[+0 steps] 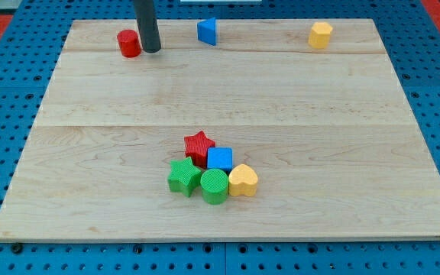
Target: Push the red circle towards the red star
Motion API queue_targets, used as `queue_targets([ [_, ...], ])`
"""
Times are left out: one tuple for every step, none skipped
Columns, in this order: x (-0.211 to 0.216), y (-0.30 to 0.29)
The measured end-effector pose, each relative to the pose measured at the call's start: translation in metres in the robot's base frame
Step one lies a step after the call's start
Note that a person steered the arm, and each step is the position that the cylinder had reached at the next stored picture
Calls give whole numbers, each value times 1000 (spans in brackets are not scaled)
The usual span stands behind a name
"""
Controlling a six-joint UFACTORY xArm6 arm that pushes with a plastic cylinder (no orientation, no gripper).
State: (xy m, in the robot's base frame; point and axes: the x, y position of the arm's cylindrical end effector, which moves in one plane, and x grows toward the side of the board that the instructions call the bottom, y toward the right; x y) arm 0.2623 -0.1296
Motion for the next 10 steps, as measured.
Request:
queue_targets([
  [-41, -42],
  [-12, -62],
  [37, 8],
  [29, 15],
  [14, -26],
  [50, -42],
  [73, 50],
  [103, 76],
  [132, 49],
  [160, 46],
])
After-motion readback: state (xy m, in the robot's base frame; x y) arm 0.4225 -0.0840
